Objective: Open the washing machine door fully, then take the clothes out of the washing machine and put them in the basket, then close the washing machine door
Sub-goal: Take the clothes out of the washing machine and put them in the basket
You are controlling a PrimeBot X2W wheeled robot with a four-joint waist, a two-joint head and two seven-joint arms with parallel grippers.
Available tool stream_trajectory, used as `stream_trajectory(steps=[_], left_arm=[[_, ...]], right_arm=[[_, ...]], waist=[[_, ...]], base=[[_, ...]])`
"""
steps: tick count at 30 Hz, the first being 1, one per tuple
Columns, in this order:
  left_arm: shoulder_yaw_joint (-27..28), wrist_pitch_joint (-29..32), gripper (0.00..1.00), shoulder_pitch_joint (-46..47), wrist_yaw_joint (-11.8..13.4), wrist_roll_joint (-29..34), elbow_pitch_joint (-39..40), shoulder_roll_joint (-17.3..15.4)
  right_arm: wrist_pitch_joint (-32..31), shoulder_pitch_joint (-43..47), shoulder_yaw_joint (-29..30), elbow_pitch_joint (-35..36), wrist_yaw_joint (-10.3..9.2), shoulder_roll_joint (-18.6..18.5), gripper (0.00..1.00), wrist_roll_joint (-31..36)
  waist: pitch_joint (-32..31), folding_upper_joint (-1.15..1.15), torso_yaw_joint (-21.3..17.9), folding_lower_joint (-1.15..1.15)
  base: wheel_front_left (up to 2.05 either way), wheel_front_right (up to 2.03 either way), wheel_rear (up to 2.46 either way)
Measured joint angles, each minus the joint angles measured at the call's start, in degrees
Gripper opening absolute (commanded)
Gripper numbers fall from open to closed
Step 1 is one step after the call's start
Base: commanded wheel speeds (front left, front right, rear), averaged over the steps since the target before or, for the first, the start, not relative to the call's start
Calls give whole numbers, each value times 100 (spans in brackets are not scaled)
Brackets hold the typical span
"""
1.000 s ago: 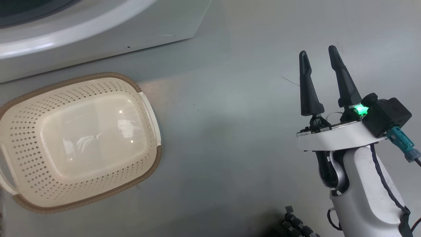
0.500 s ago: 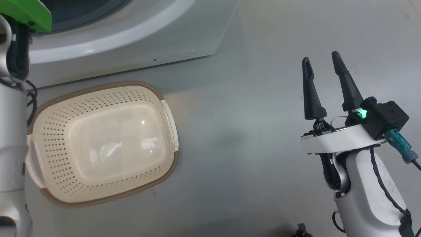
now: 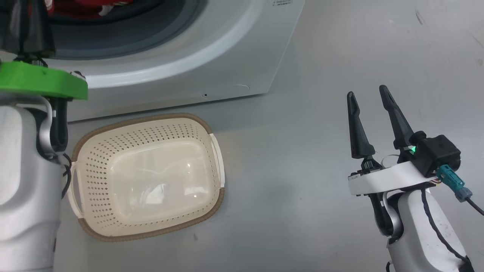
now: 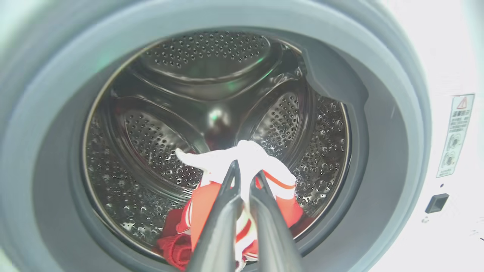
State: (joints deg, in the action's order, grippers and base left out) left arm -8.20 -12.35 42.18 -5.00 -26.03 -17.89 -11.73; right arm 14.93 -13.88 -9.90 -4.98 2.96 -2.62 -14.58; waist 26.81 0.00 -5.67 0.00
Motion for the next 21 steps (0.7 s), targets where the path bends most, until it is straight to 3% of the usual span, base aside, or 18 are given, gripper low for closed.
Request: stream_trajectory(steps=[21], left_arm=[[-142, -185, 0, -1514, 302, 343, 1260, 157]], right_arm=[[0, 817, 166, -207, 101, 1, 100, 12]], waist=[[-1279, 0, 390, 0]], base=[[0, 0, 0]])
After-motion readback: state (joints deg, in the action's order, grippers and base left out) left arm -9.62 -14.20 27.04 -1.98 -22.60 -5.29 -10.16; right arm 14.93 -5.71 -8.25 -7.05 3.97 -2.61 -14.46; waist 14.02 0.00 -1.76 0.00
